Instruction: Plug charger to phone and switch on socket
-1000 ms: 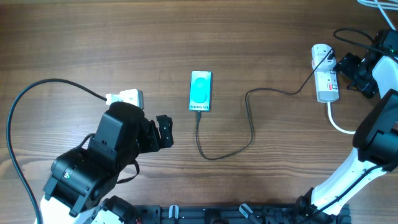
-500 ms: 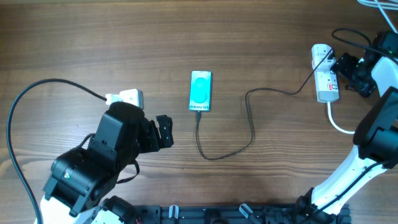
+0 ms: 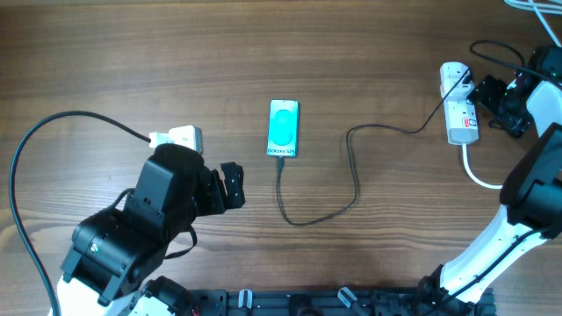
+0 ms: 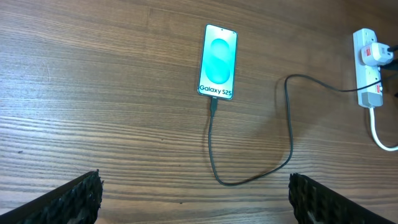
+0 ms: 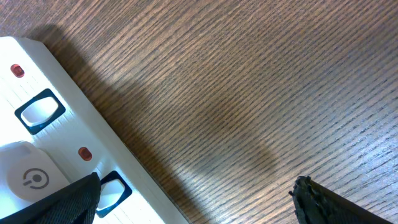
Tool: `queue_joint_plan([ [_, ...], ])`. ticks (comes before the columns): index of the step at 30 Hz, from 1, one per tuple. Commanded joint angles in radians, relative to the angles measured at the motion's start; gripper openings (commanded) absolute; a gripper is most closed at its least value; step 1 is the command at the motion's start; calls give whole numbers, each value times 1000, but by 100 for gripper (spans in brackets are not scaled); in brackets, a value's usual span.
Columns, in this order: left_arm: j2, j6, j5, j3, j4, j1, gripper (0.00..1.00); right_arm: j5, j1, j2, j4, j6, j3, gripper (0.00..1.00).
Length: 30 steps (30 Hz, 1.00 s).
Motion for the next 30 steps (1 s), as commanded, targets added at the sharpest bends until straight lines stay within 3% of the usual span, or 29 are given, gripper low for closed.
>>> queue_joint_plan([
  [1, 1, -10, -16, -8, 0, -5, 100, -40, 7, 26, -17, -21, -11, 100],
  [30, 1, -10, -16, -8, 0, -5, 100, -70, 8, 92, -44, -16, -11, 100],
])
